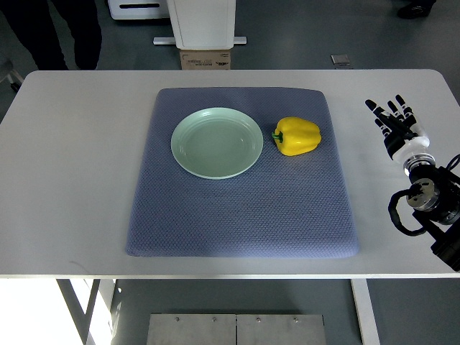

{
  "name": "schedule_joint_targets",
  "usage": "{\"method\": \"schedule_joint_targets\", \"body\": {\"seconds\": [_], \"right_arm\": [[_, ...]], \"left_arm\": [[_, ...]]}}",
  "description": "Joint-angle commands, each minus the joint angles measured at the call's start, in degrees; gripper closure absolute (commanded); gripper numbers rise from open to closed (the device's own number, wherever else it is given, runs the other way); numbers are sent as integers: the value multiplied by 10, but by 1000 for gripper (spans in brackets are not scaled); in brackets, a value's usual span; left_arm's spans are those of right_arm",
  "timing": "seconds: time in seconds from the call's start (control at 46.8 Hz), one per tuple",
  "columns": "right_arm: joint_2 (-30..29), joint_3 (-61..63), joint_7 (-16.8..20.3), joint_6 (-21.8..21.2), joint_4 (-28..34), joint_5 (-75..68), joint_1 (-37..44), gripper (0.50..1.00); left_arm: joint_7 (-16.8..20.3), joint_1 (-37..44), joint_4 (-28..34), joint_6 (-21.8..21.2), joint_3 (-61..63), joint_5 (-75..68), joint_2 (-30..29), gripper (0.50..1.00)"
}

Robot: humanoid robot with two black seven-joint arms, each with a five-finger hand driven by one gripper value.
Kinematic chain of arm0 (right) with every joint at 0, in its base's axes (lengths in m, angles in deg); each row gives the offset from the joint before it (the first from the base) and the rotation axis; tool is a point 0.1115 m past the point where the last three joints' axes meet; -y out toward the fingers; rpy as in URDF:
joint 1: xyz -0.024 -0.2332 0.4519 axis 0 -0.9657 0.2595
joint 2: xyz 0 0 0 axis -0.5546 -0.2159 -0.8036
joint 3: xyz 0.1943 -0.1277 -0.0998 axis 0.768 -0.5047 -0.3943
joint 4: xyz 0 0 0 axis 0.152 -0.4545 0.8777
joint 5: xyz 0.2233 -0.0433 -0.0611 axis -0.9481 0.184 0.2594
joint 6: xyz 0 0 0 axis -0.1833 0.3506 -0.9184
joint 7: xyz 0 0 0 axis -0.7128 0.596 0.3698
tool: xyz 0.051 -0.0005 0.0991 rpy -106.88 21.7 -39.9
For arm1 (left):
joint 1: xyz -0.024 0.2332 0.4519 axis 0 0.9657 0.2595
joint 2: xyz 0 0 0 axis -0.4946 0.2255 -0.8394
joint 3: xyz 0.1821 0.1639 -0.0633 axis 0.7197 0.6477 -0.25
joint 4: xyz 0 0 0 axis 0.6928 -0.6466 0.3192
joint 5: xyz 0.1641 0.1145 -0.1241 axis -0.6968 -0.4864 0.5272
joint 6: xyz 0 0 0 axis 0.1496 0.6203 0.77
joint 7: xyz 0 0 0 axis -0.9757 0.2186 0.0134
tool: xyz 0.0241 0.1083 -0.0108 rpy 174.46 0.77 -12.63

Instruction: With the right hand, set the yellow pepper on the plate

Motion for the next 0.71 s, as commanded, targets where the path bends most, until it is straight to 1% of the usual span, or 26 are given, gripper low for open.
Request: {"method": "schedule_joint_targets", "body": {"seconds": [0.0, 0.278, 0.342, 0.428, 0.449, 0.492, 0.684], "right_arm": [[0, -1, -1, 0, 1, 0, -1, 500], [0, 1, -3, -1, 1, 0, 3, 500], [-1, 3, -25, -1, 1, 0, 4, 500], [-1, 2, -78, 0, -1, 0, 1, 500], [-2, 2, -86, 0, -3, 0, 0, 500], [-3, 0, -92, 0, -9, 0, -1, 500], [-20, 3, -98, -1, -12, 0, 0, 500]], "left_arm": [[0, 0, 0, 0, 0, 0, 0, 500], [0, 0, 0, 0, -1, 0, 0, 500], [0, 1, 0, 0, -1, 0, 0, 500], [0, 0, 0, 0, 0, -1, 0, 500], [0, 0, 0, 0, 0, 0, 0, 500], [0, 1, 1, 0, 0, 0, 0, 500], [0, 0, 0, 0, -1, 0, 0, 500]]}}
